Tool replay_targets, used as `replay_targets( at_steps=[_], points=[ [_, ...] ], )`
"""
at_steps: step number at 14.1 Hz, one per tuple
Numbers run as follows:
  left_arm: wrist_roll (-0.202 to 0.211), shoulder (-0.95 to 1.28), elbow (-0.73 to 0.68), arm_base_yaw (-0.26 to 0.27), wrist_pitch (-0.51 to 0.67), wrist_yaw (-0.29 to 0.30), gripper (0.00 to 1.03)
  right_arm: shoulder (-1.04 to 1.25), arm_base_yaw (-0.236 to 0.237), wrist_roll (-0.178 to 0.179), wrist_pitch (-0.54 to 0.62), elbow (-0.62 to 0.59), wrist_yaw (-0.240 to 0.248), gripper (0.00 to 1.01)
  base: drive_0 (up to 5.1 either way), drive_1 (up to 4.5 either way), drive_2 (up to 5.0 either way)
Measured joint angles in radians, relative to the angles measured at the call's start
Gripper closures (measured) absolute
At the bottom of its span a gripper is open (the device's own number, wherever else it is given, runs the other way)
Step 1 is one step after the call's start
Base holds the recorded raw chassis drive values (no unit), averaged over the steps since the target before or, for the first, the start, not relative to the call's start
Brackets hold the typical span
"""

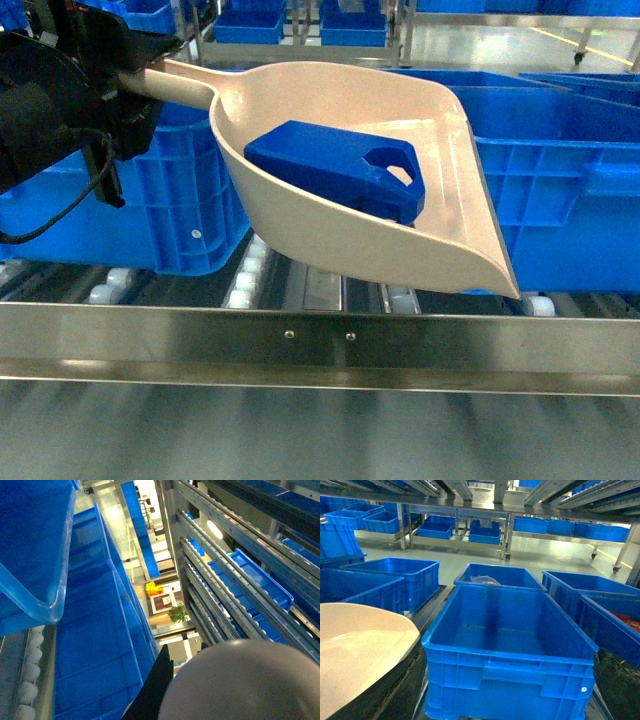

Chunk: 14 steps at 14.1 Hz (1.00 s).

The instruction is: Place part in tray to right shelf

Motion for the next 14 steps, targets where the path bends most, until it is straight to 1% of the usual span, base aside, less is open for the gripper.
replay_targets(
  at_steps=[11, 14],
  points=[
    [0.0, 0.0, 0.0, 0.0, -0.002, 0.0, 0.9, -0.002, 0.0, 0.0, 0.0, 0.0, 0.0, 0.03, 0.1, 4.06, -3.9],
    [0.0, 0.0, 0.0, 0.0, -0.002, 0.0, 0.9, -0.002, 0.0, 0.0, 0.0, 0.0, 0.0, 0.03, 0.0, 0.0, 0.0]
  ],
)
